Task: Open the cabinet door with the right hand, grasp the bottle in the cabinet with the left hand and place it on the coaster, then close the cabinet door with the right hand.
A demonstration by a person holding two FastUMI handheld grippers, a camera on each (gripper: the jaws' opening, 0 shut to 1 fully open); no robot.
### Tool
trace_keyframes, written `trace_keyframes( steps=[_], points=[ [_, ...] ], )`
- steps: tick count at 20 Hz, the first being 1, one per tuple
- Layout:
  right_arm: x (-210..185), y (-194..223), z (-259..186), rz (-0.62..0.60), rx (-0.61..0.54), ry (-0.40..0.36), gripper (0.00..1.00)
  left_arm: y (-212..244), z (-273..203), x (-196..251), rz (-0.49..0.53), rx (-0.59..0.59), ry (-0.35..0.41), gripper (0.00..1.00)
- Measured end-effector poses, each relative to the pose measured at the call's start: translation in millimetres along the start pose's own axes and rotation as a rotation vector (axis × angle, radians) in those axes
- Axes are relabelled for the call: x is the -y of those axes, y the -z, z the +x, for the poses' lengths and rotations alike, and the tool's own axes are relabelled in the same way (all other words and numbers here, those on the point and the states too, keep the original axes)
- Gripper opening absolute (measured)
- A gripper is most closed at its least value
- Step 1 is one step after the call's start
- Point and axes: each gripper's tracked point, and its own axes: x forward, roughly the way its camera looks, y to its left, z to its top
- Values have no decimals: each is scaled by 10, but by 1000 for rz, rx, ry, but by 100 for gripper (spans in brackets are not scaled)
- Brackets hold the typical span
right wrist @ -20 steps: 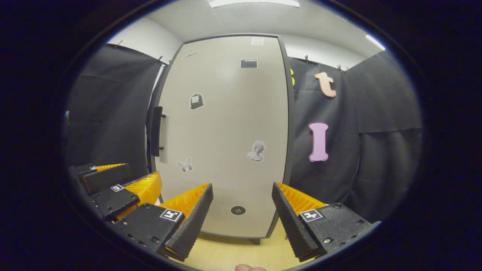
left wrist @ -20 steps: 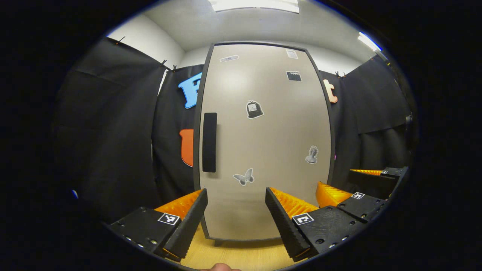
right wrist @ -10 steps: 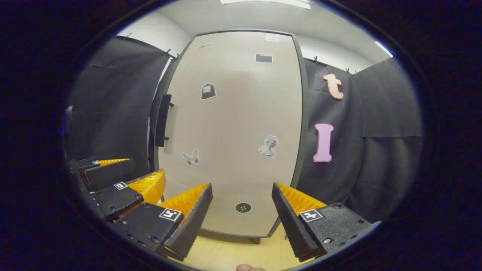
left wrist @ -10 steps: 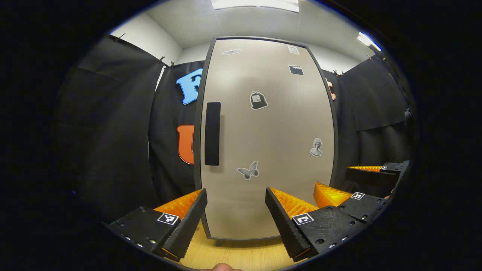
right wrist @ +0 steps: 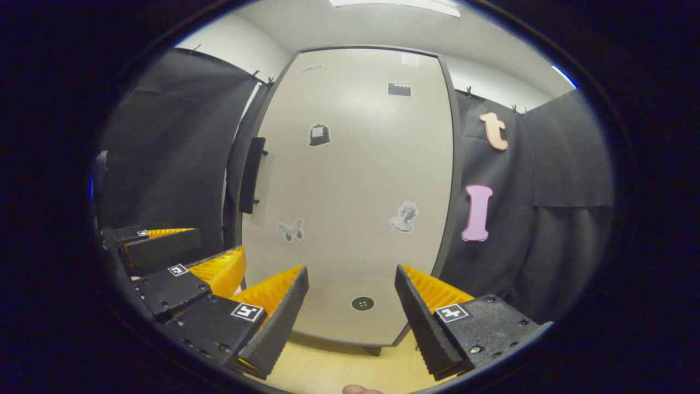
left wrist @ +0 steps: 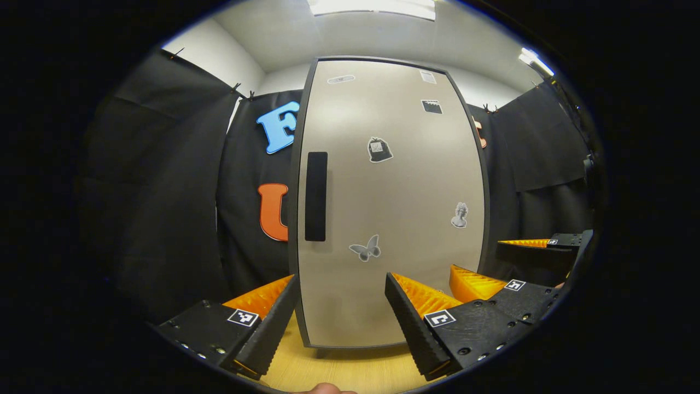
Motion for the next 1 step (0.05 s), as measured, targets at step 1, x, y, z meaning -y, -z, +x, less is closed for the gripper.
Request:
trace_keyframes(
  steps=[1],
  points=[
    [-6, -13, 7, -1, 1, -2, 99, -3, 2, -5, -1, -2, 0, 94]
  ],
)
